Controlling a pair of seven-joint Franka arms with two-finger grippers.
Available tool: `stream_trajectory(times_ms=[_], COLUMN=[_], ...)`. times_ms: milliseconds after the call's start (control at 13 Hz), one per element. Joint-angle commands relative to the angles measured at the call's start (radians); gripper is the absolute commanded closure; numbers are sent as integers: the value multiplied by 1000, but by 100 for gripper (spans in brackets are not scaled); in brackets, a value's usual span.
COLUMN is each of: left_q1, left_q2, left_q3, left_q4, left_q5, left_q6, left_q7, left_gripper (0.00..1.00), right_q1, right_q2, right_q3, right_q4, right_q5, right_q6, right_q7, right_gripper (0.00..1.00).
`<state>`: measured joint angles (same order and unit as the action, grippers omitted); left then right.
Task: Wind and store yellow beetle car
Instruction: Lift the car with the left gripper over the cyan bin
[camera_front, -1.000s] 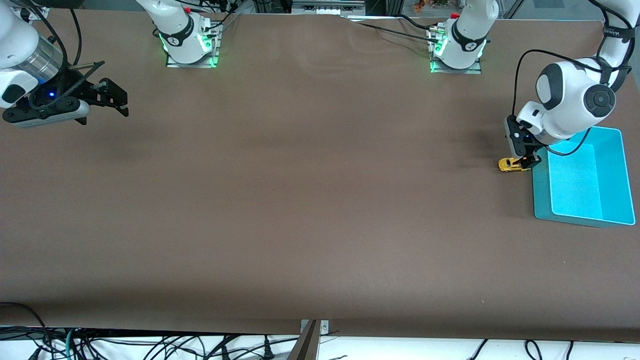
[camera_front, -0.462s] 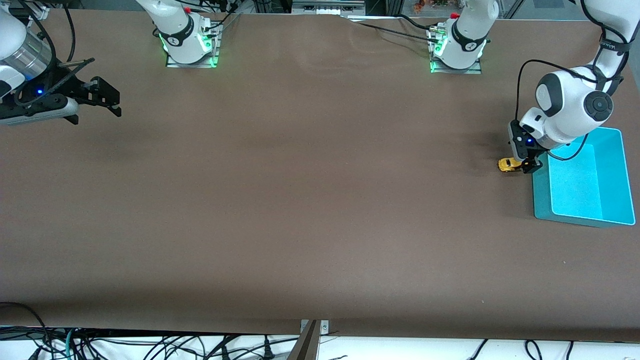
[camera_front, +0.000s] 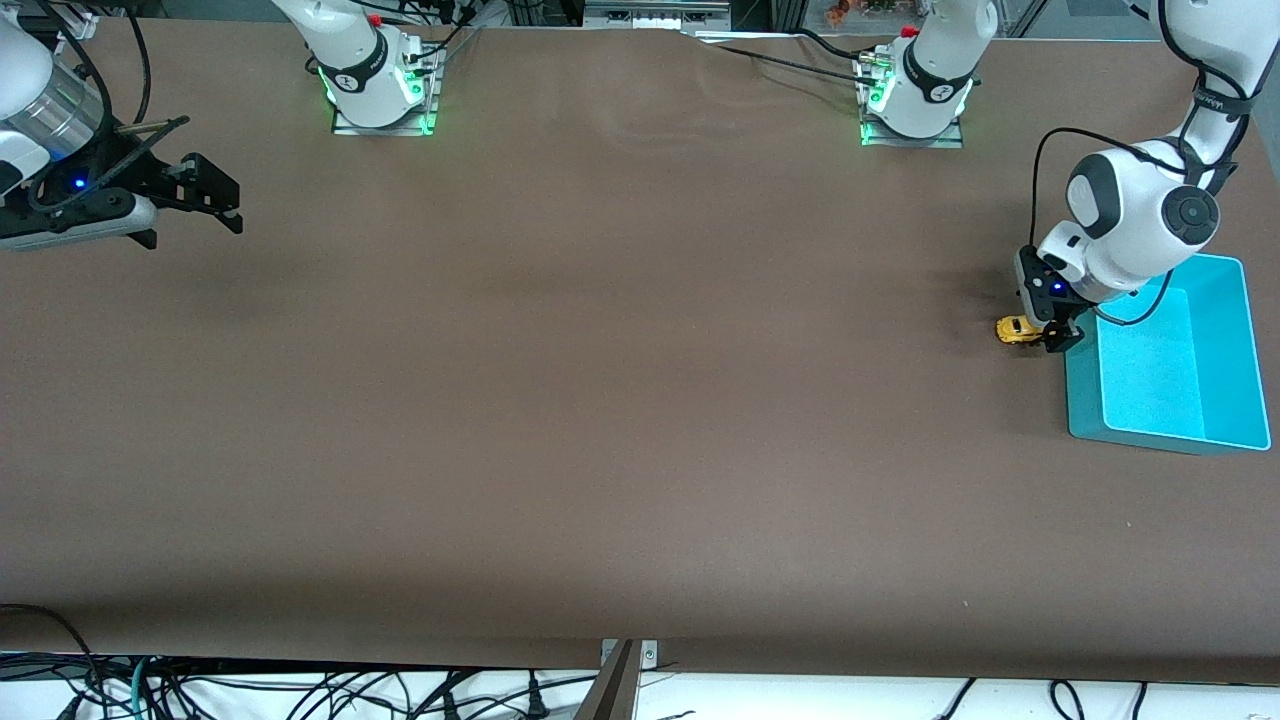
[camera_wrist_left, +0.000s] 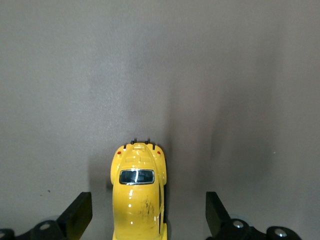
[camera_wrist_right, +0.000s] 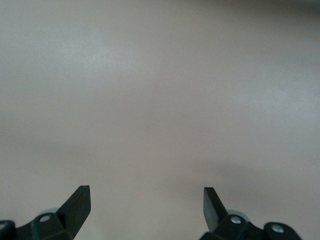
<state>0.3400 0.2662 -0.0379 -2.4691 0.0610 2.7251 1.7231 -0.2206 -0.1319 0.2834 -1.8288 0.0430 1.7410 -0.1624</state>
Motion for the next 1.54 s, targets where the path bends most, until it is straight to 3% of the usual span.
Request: stream_trajectory(times_ms=[0,308,538,692,923,1077,1462], left_q1=[11,11,11,10,-4,-9,-13], left_q2=[22,22,18,2,-51,-61,-55], left_q3=[6,6,6,4,-10,-55,-73], left_q4=[1,2,6,7,65,154,433], left_q5=[31,31,30,31,14,11,-12], left_q6=[34,35,30,18,-169,-314,-625], left_q7=[19,67,67,67,67,66,66], left_gripper=[1,53,82,82,82,82,82], right_q1=[0,0,0,0,0,-2,0], right_q2=[-3,12,12,12,12,12,12], right_q3=[0,2,2,2,2,-1,0], right_q4=[11,11,13,11,11,11,11], right_q5=[11,14,11,12,11,11,8], right_q6=[-8,-6,-5,-5,-3,-5,-5], right_q7=[7,7,7,7,7,6,7], right_gripper=[0,0,0,0,0,0,0])
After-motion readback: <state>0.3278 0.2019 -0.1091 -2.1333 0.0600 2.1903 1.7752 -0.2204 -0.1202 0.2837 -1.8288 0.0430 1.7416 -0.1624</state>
